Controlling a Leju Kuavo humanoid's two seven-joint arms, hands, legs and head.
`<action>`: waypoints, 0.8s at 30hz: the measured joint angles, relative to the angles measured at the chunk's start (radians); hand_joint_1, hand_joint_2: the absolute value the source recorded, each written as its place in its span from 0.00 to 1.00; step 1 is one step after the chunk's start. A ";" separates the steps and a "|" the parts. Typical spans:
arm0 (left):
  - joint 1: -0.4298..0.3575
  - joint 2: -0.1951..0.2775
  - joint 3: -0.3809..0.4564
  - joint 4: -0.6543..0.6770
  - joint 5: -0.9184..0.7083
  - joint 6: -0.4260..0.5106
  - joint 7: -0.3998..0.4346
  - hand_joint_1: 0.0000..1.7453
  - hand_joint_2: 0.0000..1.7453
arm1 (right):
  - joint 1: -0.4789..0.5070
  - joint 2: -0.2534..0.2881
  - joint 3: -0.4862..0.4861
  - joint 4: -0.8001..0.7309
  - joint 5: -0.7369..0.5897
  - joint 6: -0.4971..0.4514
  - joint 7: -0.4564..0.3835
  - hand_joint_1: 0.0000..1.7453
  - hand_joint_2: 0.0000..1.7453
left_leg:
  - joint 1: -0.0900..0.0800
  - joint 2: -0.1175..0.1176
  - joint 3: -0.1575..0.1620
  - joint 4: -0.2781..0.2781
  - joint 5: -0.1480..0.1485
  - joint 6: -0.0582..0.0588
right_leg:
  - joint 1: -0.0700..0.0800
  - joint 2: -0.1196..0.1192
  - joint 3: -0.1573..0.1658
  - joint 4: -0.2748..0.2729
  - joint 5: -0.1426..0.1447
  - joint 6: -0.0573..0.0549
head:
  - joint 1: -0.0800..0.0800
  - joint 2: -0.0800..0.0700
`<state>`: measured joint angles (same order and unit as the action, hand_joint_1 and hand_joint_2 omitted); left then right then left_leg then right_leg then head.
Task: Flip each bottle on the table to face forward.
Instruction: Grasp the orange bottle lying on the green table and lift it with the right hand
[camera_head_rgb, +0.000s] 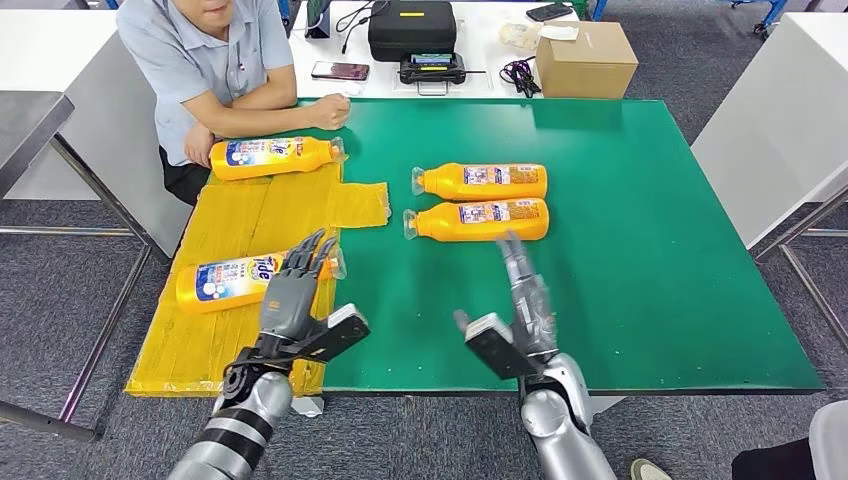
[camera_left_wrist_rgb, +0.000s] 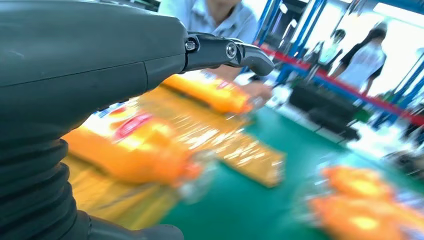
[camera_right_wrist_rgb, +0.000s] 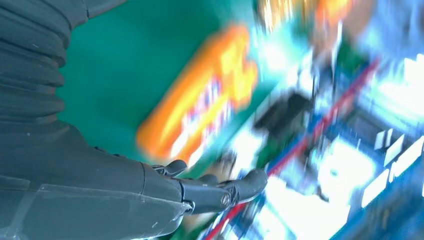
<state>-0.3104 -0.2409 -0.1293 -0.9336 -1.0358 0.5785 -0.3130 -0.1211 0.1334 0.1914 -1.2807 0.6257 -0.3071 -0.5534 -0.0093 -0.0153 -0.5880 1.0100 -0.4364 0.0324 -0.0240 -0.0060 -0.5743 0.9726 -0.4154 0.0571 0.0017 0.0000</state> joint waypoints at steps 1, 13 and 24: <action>0.015 -0.009 -0.018 -0.041 0.001 -0.001 0.005 0.00 1.00 | 0.004 0.007 -0.018 -0.024 0.008 -0.016 0.006 0.00 1.00 | 0.000 0.000 0.000 0.000 0.000 0.000 | 0.000 0.000 0.000 0.000 0.000 0.000 | 0.000 0.000; 0.108 -0.053 -0.176 -0.291 0.020 0.000 -0.021 0.00 1.00 | 0.059 0.036 -0.119 -0.161 0.054 -0.118 -0.073 0.00 1.00 | 0.001 0.000 0.000 0.000 0.000 0.000 | 0.001 0.000 -0.001 0.000 0.000 0.000 | 0.000 0.000; 0.137 -0.057 -0.311 -0.404 0.171 -0.013 -0.062 0.00 1.00 | 0.073 0.033 -0.136 -0.254 0.305 -0.309 0.008 0.00 1.00 | 0.001 0.000 -0.001 0.000 0.000 0.000 | 0.000 0.000 -0.001 0.000 0.000 0.000 | 0.000 0.000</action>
<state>-0.1732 -0.2974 -0.4398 -1.3375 -0.8652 0.5651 -0.3750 -0.0479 0.1662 0.0557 -1.5343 0.9302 -0.6164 -0.5455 -0.0085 -0.0151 -0.5888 1.0097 -0.4367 0.0326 -0.0235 -0.0059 -0.5753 0.9723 -0.4155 0.0570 0.0014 0.0000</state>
